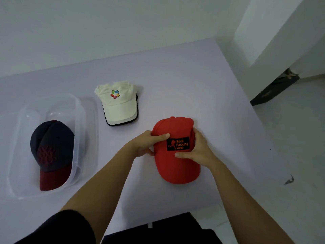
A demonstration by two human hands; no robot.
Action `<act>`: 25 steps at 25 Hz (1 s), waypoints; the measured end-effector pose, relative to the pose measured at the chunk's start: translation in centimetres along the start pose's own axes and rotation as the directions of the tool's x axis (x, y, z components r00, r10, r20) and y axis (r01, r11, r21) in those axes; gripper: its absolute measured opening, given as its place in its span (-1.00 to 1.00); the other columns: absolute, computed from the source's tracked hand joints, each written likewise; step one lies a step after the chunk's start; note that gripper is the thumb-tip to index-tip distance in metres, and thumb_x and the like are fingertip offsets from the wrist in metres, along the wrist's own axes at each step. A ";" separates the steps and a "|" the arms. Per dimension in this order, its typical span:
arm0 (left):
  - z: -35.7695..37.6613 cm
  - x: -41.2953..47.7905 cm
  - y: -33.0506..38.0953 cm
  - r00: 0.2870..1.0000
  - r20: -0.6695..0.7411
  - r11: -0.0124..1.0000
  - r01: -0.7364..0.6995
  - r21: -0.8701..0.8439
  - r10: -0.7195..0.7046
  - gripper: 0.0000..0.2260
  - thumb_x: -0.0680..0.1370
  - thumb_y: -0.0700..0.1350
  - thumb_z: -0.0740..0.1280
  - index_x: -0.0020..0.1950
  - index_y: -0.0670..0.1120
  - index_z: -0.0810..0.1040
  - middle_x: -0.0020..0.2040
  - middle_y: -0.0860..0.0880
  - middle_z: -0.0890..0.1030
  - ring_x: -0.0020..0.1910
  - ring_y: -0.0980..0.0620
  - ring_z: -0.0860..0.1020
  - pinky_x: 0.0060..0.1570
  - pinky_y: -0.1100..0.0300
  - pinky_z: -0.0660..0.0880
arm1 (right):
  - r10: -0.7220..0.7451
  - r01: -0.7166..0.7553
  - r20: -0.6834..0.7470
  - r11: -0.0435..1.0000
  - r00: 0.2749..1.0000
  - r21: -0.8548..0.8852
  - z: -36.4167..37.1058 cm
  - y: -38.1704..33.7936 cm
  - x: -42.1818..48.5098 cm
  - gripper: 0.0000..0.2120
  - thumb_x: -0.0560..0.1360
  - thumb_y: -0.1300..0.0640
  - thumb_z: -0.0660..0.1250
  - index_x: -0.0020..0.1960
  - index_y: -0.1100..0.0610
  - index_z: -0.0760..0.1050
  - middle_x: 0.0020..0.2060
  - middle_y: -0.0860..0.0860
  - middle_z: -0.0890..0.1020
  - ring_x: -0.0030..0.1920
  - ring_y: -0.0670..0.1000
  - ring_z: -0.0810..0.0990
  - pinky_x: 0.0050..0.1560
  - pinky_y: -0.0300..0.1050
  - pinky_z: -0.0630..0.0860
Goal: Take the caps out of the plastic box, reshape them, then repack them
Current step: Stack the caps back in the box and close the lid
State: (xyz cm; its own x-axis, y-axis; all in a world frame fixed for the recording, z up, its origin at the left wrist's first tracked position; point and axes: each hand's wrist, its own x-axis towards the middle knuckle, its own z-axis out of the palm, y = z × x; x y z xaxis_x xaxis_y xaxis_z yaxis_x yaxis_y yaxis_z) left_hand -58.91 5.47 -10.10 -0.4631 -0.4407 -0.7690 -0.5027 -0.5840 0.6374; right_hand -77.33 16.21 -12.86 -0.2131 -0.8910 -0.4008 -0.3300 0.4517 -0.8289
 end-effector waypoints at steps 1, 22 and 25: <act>0.0 0.1 0.0 1.000 -0.007 1.000 -0.004 -0.023 0.004 -0.52 0.44 0.09 0.42 0.29 -0.07 0.47 0.21 -0.04 0.57 0.23 -0.07 0.50 0.21 -0.28 0.41 | 0.005 -0.005 0.002 1.000 1.000 0.006 0.0 0.0 0.1 -0.08 -0.03 -0.21 0.61 0.18 -0.43 0.16 0.14 -0.29 0.37 0.33 -0.02 0.34 0.34 0.16 0.34; 0.7 0.3 -0.8 0.996 -0.059 0.976 -0.084 -0.200 0.073 -0.75 0.54 -0.04 0.34 0.20 -0.01 0.50 0.13 -0.04 0.60 0.19 -0.11 0.50 0.26 -0.34 0.29 | 0.083 -0.083 0.001 0.997 0.997 0.004 0.8 0.9 -0.2 0.13 -0.05 -0.25 0.59 0.40 -0.09 0.12 0.31 -0.08 0.28 0.35 0.00 0.29 0.34 0.15 0.36; 0.6 0.2 -1.2 0.990 -0.079 0.974 -0.129 -0.187 0.116 -0.68 0.54 -0.06 0.33 0.29 -0.04 0.46 0.17 -0.08 0.59 0.19 -0.13 0.51 0.23 -0.33 0.34 | 0.069 -0.069 0.005 0.997 0.998 0.023 0.7 0.9 -0.6 0.11 -0.01 -0.20 0.61 0.40 -0.09 0.12 0.30 -0.10 0.27 0.35 0.00 0.29 0.34 0.15 0.36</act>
State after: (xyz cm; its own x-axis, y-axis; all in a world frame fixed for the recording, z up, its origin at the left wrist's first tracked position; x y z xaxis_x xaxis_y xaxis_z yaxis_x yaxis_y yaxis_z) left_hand -58.89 6.50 -10.98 -0.4595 -0.5580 -0.6910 -0.2927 -0.6394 0.7110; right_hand -76.82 17.08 -13.66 -0.2307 -0.8578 -0.4593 -0.2935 0.5114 -0.8076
